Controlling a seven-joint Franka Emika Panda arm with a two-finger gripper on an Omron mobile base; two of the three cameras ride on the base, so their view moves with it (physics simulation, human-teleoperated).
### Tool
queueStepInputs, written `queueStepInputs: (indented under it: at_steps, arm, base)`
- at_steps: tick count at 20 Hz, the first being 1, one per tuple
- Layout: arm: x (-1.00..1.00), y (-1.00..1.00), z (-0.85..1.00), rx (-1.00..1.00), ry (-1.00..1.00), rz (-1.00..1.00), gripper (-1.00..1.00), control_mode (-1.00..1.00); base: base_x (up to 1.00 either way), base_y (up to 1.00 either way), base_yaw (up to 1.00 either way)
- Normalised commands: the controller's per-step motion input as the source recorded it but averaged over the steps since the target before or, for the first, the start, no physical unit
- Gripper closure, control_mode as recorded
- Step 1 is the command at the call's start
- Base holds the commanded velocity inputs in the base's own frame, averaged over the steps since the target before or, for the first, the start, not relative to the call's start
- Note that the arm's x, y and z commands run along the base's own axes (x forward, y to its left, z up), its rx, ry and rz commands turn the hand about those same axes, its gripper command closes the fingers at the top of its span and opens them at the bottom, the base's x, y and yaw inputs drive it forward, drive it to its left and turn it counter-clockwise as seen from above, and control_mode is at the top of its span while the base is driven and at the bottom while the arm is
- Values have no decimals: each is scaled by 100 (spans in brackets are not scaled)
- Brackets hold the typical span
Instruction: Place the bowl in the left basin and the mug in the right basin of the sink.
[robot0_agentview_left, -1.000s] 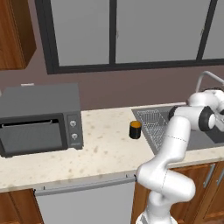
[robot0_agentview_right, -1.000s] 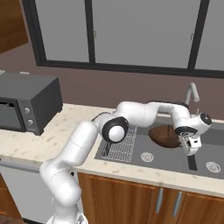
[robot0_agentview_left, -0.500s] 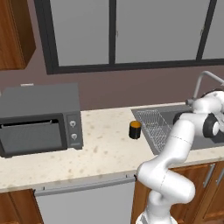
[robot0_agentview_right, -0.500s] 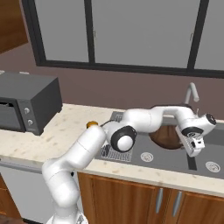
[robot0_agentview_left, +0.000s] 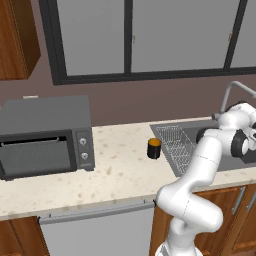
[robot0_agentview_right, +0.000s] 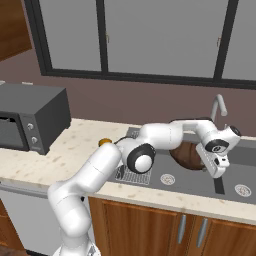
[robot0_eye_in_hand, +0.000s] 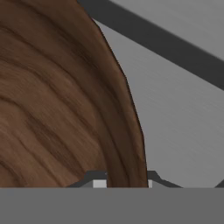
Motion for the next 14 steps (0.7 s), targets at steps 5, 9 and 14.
queueStepInputs:
  at_steps: [5,9,14]
  arm:
    - [-9,14,-28,-10,-6,2,100,-100]
    - [-26,4,-19,-8,-6,7,100,-100]
    - [-1,7,-11,-7,-9,7,100,-100]
  base:
    - [0,0,0]
    - [0,0,0]
    - [0,0,0]
